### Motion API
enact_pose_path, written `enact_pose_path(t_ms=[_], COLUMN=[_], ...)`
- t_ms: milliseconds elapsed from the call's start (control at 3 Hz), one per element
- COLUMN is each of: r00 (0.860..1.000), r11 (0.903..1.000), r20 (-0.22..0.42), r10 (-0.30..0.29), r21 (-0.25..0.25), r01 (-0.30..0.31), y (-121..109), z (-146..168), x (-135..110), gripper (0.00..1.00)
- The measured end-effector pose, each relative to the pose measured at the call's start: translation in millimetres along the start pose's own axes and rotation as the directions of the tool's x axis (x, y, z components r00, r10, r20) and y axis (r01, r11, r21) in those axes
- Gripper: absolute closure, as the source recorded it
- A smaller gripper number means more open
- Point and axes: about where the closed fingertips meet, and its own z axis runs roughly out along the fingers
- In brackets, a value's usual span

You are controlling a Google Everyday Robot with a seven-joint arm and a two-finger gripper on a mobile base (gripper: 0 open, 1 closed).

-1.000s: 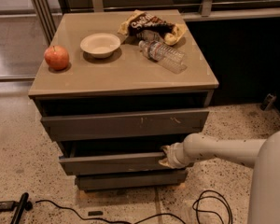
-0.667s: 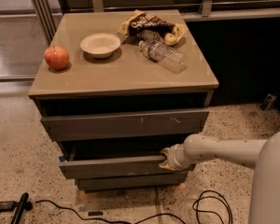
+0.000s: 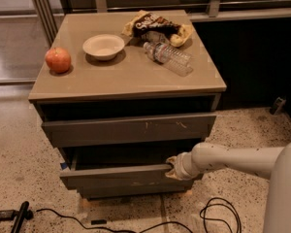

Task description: Open middle drawer

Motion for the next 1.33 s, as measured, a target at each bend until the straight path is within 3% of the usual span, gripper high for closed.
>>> enact_pose_path(t_ms=[333,667,1333], r00=[1.0,1.0,1.0], r11=[0.9998,0.9998,0.9998], r20=[-0.01,-0.01,-0.01], r10=[0.019,0.019,0.019], r21=[0.0,0.0,0.0], r01=[-0.019,-0.019,-0.019], y=[15.8,15.4,15.4], z=[-5.5,-5.4,-5.4], x=[6.7,6.7,6.7], gripper=[1.0,0.82,0.36])
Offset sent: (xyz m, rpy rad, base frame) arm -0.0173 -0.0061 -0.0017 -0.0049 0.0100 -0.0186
